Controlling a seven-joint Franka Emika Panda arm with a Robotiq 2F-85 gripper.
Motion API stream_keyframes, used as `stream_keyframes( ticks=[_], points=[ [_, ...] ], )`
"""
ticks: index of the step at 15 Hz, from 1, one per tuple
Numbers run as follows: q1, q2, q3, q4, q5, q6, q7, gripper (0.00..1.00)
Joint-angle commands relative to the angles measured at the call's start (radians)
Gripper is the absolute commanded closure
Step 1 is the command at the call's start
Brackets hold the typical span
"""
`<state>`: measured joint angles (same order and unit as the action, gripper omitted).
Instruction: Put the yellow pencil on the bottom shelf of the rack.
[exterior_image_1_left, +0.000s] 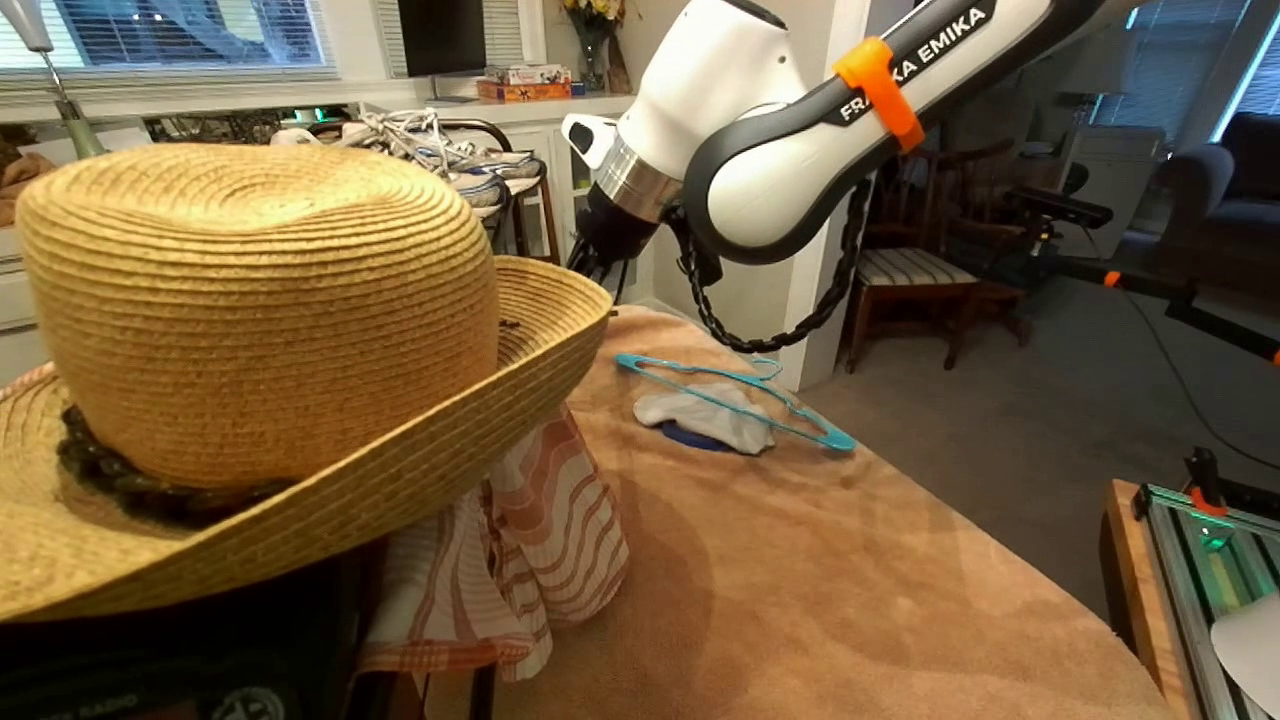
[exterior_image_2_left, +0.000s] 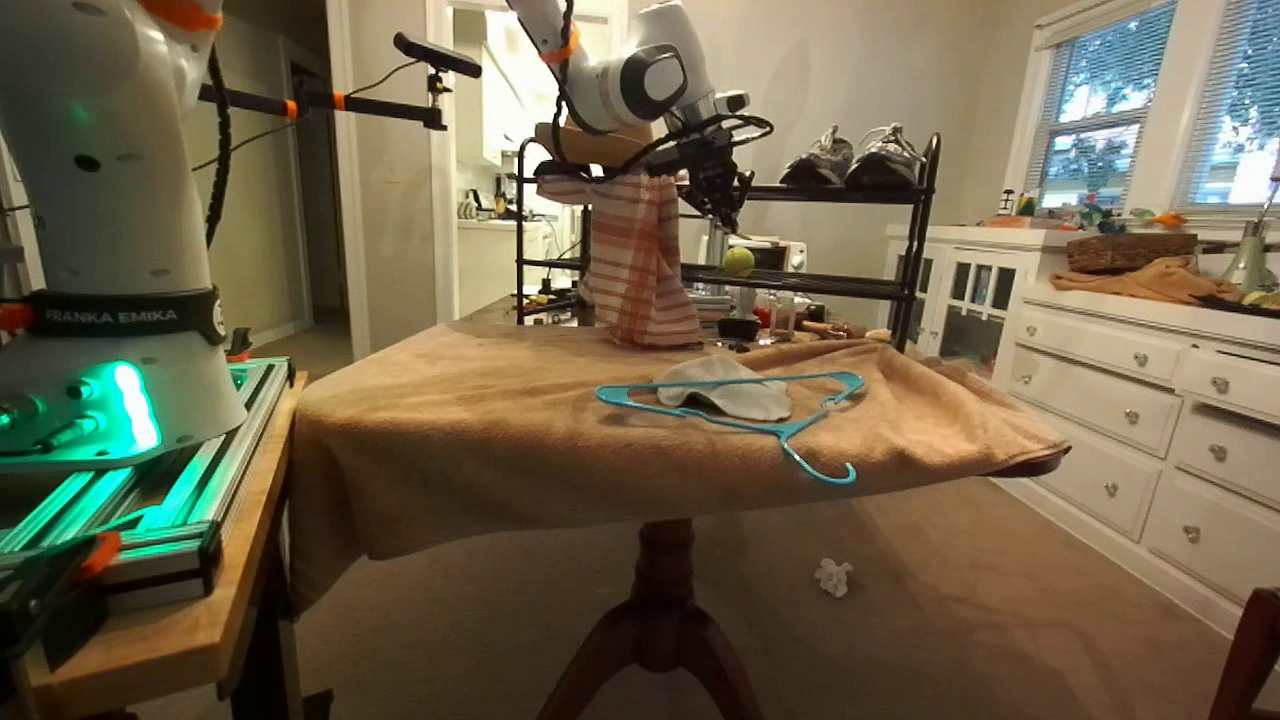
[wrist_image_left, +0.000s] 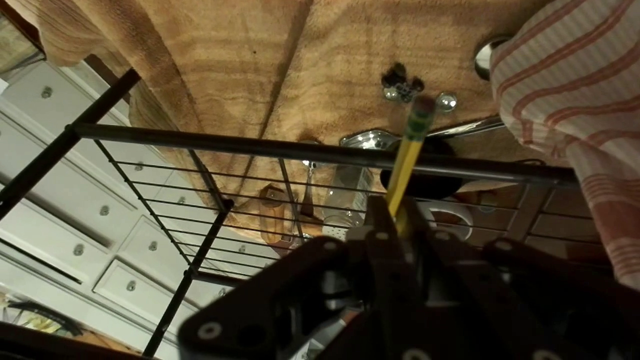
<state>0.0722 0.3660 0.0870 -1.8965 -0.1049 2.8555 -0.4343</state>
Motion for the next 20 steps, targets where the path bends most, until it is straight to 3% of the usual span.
stream_keyframes(
  ticks=[1,9,11,16,20],
  points=[
    [-0.018,0.001,0.019,0.002,-0.023,-0.001,0.019,0.98],
    [-0.035,0.204,0.072,0.062,0.015,0.253,0.001,0.98],
    [-0.05,0.249,0.078,0.096,-0.031,0.291,0.043,0.98],
    [-0.065,0.312,0.081,0.189,0.005,0.318,0.017,0.98],
    [-0.101,0.357,0.139,0.264,0.001,0.306,-0.004,0.98]
  ],
)
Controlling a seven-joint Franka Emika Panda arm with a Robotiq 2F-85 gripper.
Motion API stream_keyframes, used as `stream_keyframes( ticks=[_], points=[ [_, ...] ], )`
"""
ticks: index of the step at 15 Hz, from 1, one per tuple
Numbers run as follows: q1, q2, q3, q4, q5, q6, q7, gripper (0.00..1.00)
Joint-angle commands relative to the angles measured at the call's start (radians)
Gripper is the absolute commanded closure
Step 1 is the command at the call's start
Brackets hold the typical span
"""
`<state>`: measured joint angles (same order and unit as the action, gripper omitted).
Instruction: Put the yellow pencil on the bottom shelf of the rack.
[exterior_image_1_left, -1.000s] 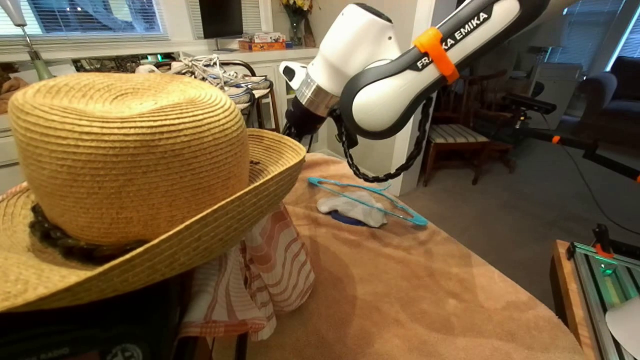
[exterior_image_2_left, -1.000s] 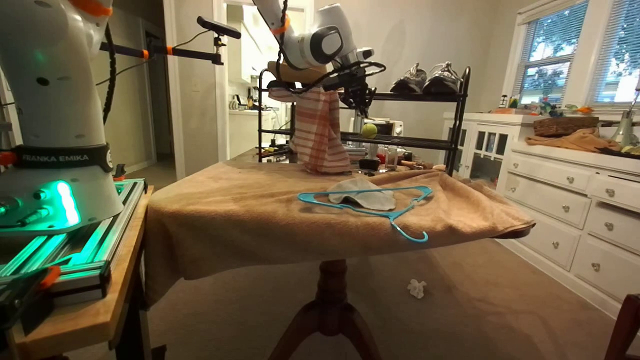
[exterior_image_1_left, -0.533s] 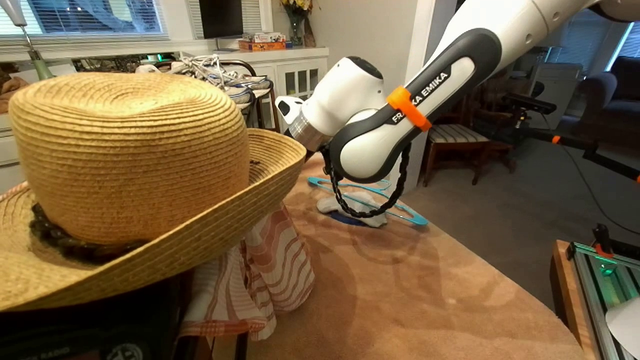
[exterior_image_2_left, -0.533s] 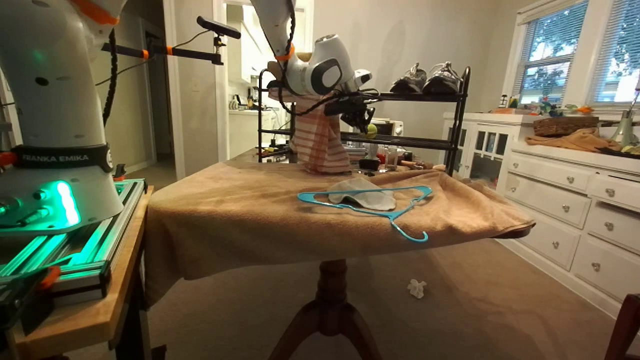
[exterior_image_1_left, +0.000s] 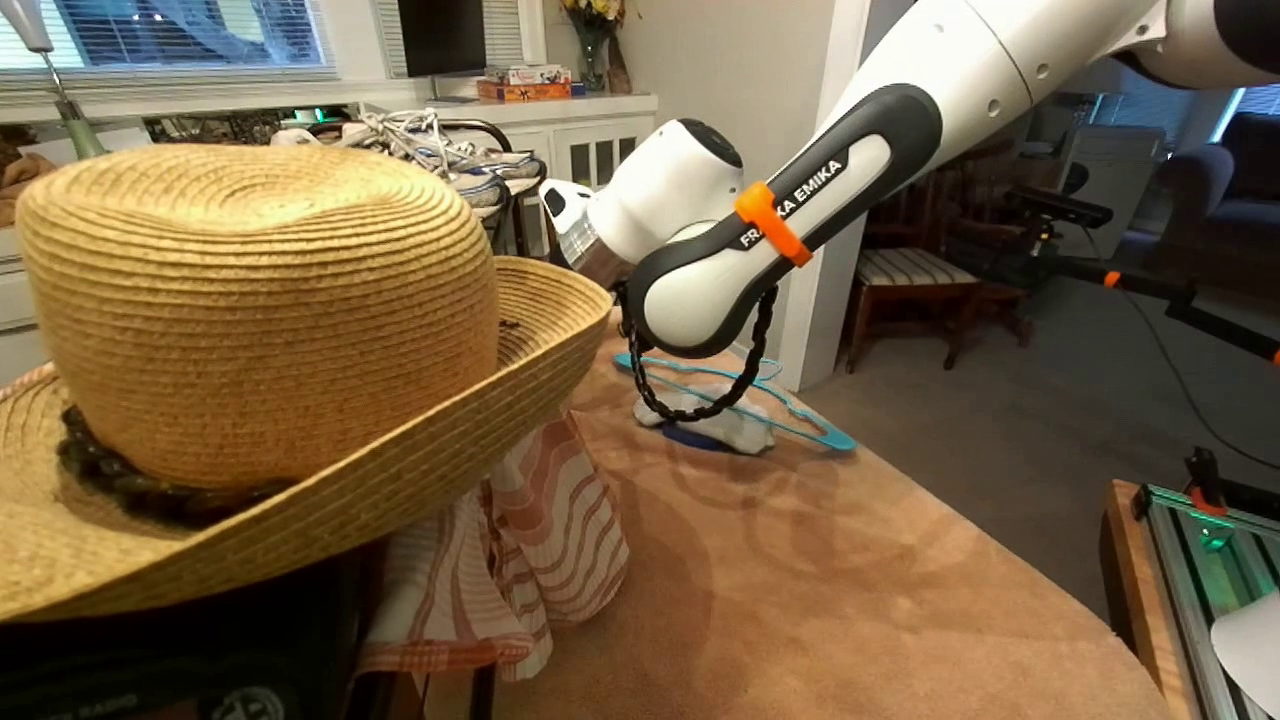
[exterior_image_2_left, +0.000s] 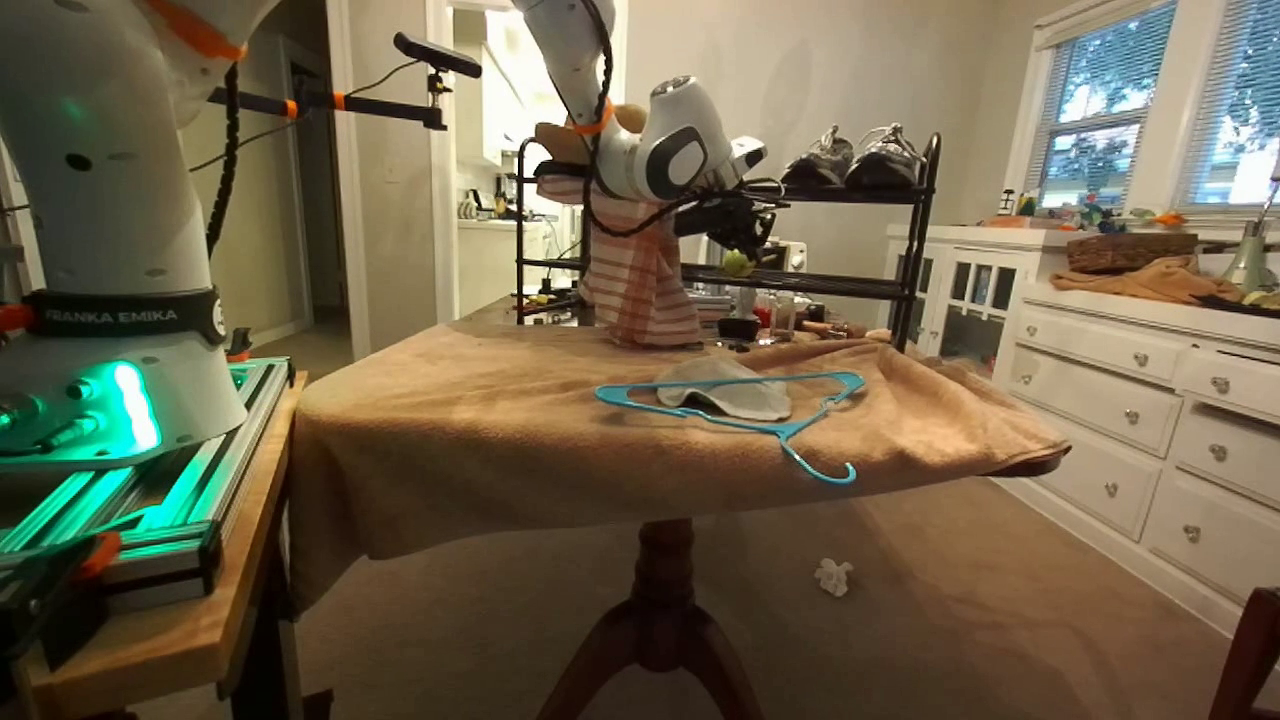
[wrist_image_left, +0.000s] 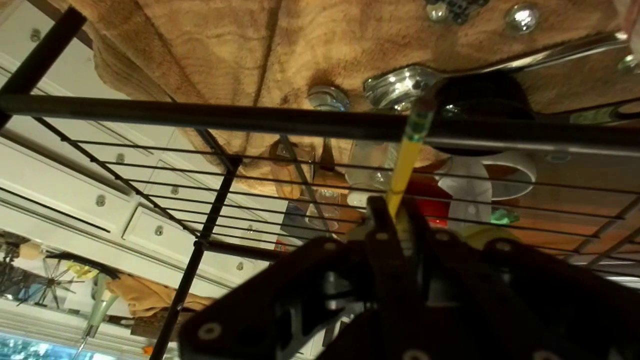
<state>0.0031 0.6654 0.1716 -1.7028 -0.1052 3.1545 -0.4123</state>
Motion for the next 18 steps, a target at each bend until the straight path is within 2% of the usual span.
stream_keyframes(
  ticks=[1,6,17,18],
  points=[
    [-0.041,0.069,0.072,0.085,0.0,0.001,-0.031,0.98],
    [-0.075,0.127,0.139,0.148,-0.009,-0.008,-0.067,0.98],
    [-0.122,0.202,0.208,0.221,-0.01,-0.009,-0.132,0.98],
    [-0.122,0.205,0.209,0.226,-0.009,-0.01,-0.133,0.66]
  ],
)
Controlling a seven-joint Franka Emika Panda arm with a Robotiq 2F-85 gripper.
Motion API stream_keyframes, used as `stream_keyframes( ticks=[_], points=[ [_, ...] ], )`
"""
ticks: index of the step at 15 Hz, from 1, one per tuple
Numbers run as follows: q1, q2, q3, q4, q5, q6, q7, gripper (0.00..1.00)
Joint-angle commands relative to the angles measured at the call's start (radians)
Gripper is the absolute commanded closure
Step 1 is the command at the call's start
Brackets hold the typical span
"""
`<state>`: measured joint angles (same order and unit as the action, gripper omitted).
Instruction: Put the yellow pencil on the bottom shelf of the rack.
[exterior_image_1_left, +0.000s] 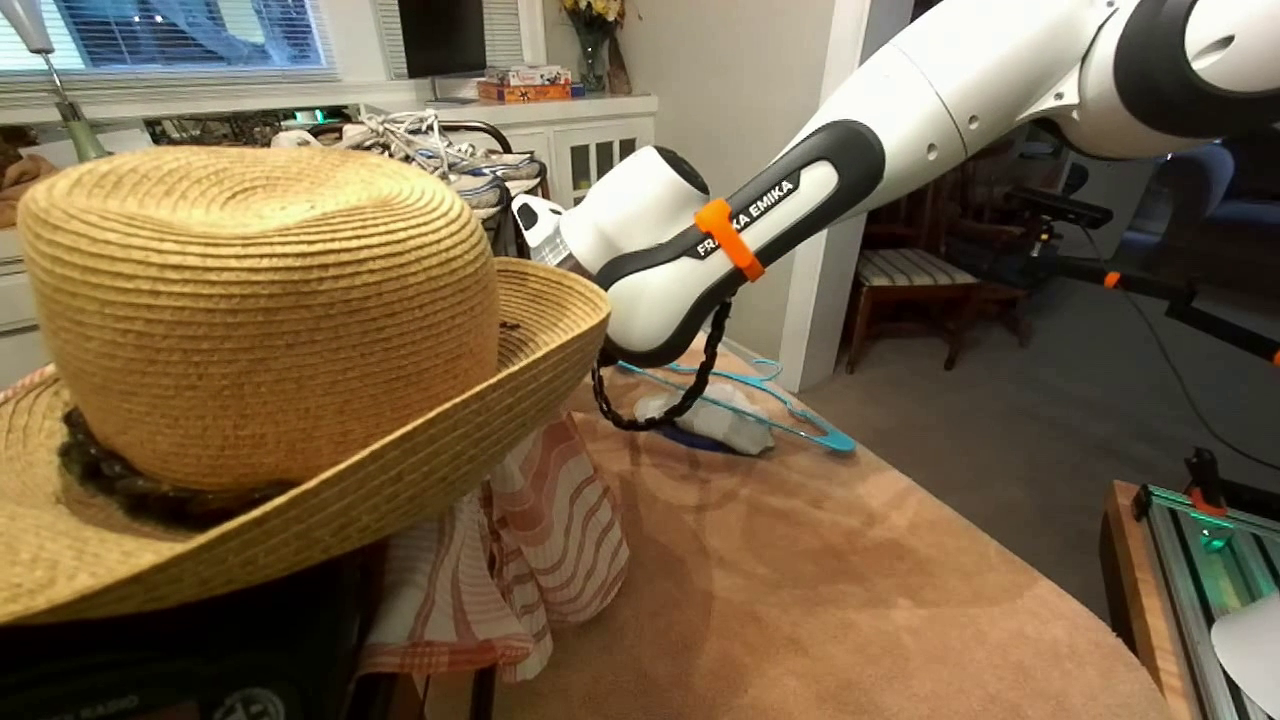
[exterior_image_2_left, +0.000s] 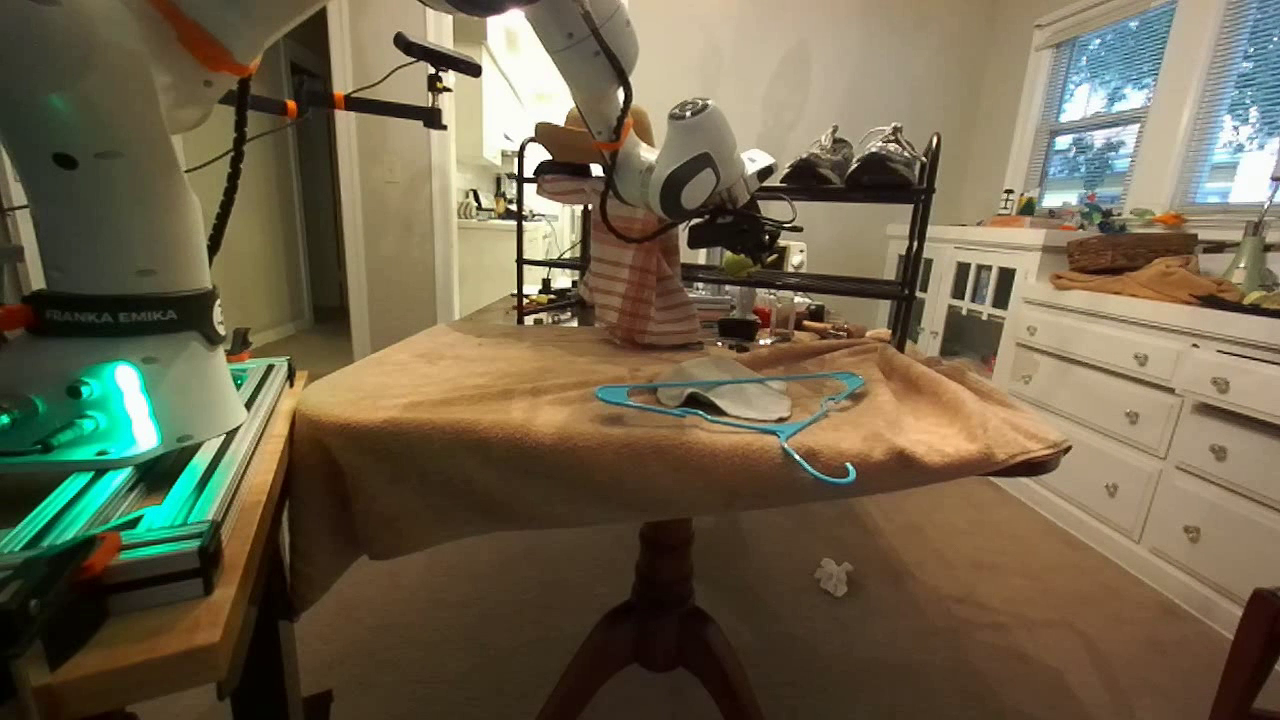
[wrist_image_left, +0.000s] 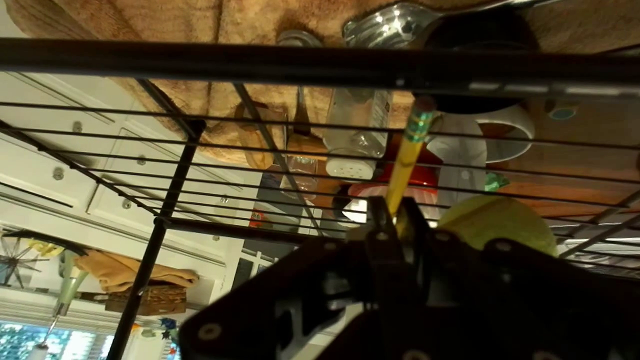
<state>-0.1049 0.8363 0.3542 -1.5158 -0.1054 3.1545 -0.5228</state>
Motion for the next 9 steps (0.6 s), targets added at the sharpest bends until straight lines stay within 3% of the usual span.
stream_keyframes(
  ticks=[1,9],
  points=[
    [-0.017,0.035,0.032,0.041,-0.009,-0.011,-0.026,0.64],
    [-0.063,-0.013,0.057,-0.006,-0.011,0.0,-0.057,0.05]
  ],
)
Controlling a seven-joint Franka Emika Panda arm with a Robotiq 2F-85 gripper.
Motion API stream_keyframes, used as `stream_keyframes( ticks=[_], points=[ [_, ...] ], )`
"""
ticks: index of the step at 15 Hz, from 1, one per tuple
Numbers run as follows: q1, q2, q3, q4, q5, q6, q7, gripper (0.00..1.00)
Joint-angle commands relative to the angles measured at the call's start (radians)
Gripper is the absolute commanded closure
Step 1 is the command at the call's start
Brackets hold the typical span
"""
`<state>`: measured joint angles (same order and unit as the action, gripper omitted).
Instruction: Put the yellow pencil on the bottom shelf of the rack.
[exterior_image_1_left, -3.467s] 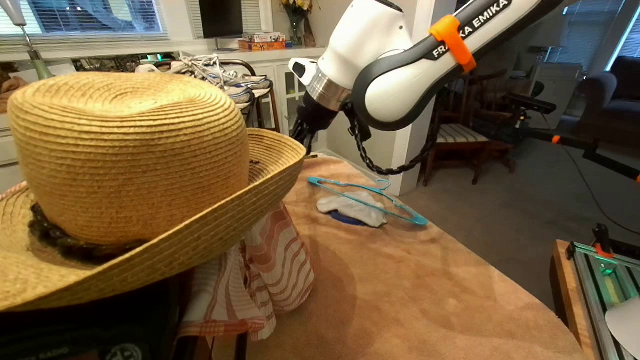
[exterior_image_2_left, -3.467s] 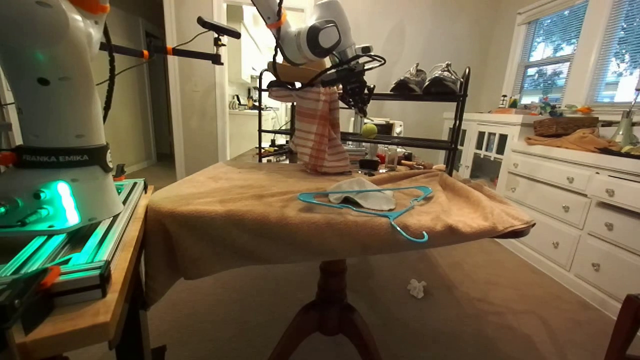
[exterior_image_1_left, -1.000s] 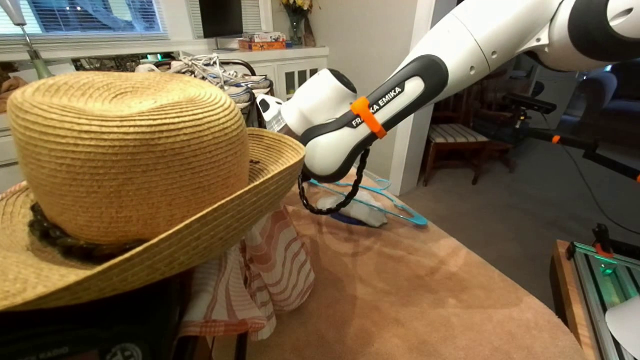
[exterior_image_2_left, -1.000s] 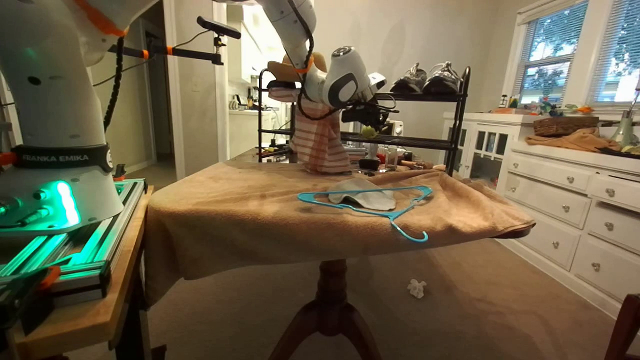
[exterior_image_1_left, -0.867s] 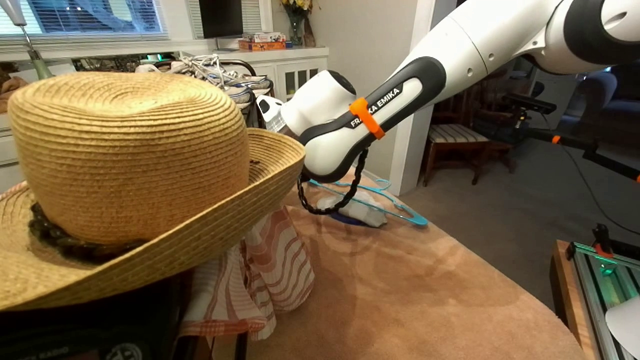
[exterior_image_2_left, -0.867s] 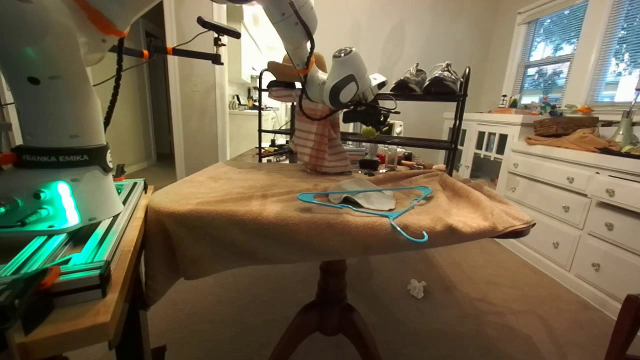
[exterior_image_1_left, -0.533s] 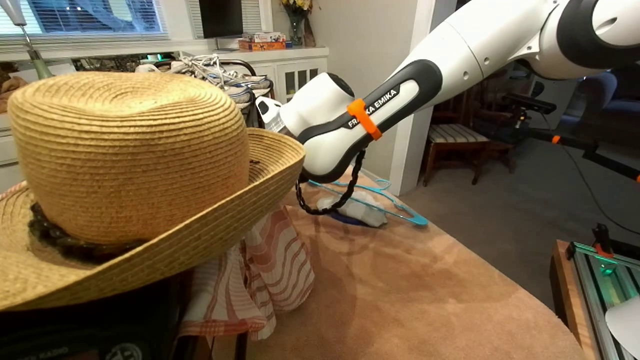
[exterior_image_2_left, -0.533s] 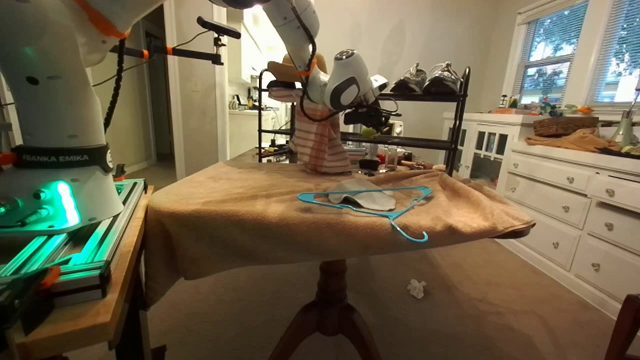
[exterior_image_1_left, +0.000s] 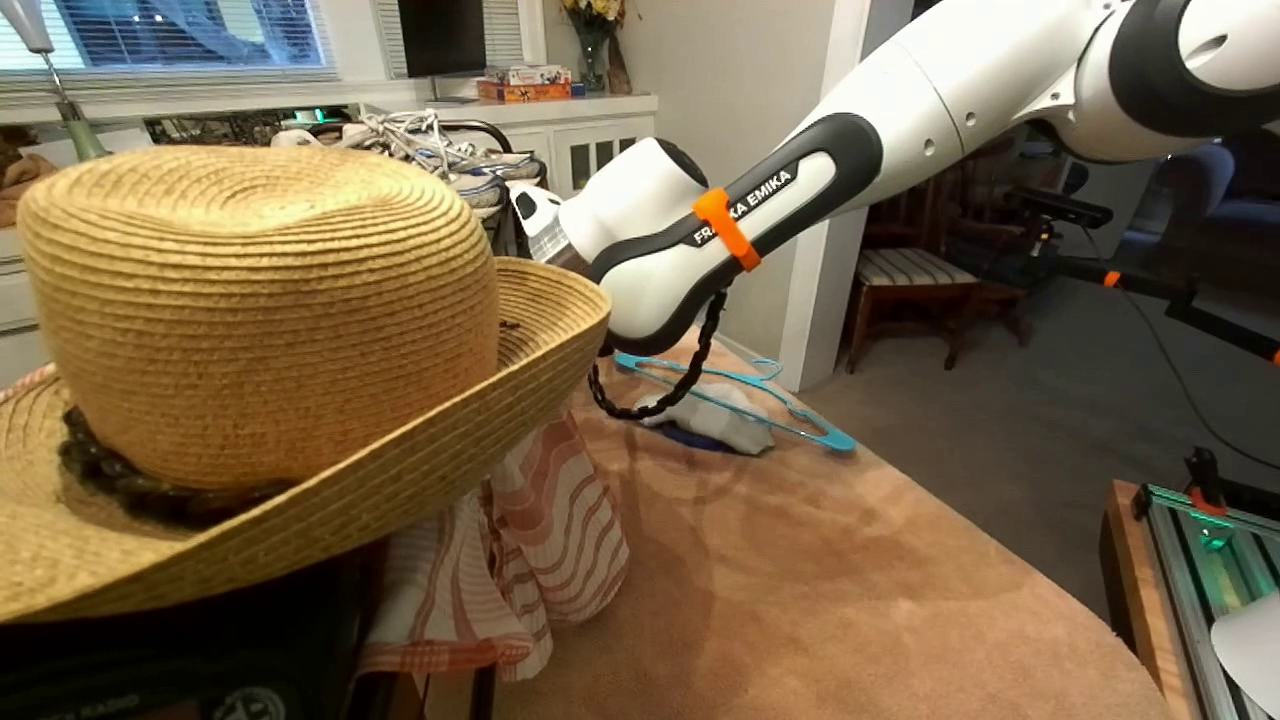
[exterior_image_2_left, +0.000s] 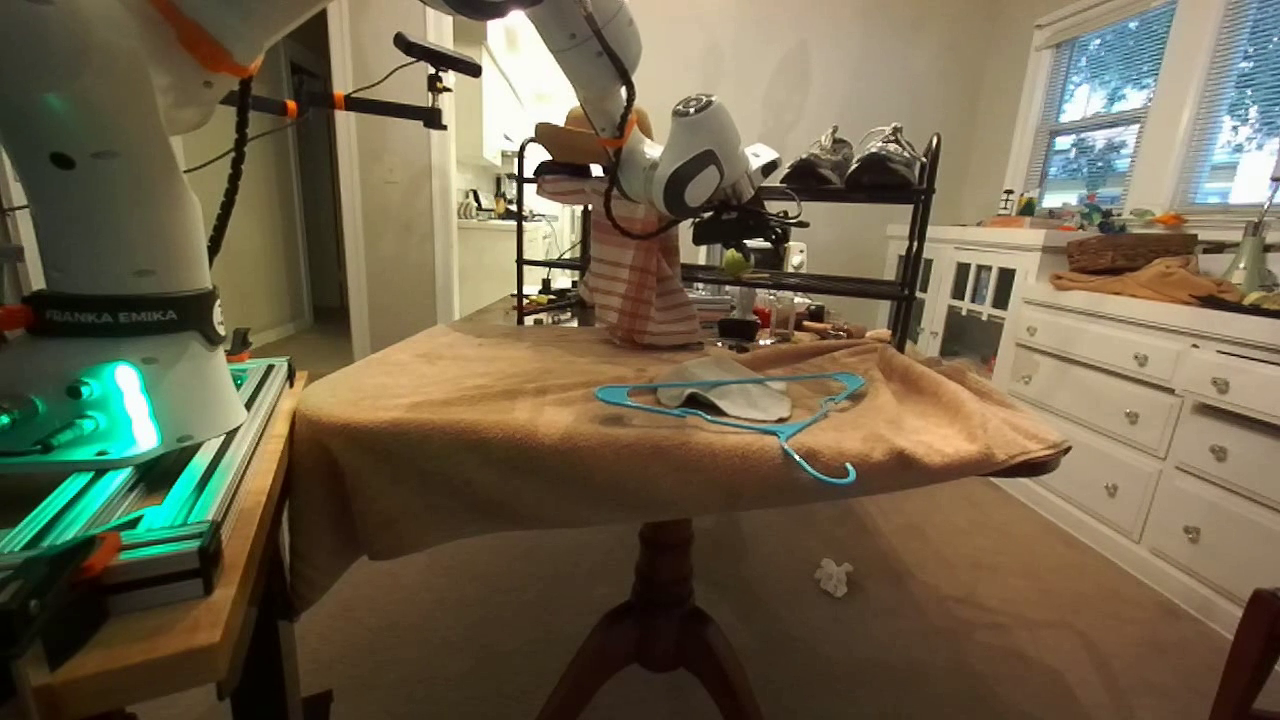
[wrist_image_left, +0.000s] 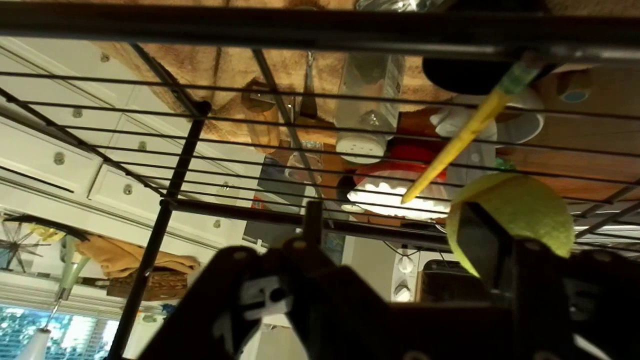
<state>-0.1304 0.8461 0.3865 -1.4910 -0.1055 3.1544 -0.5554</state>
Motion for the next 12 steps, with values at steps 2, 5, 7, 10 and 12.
stream_keyframes(
  ticks=[2,5,7,10,12],
  points=[
    [-0.065,-0.053,0.035,-0.066,-0.011,0.01,-0.036,0.0],
    [-0.137,-0.108,0.091,-0.137,-0.009,0.011,-0.066,0.0],
    [-0.2,-0.148,0.143,-0.196,-0.012,0.011,-0.096,0.0],
    [-0.32,-0.212,0.251,-0.3,-0.014,-0.002,-0.152,0.0],
    [-0.411,-0.257,0.333,-0.367,-0.014,-0.026,-0.195,0.0]
  ],
)
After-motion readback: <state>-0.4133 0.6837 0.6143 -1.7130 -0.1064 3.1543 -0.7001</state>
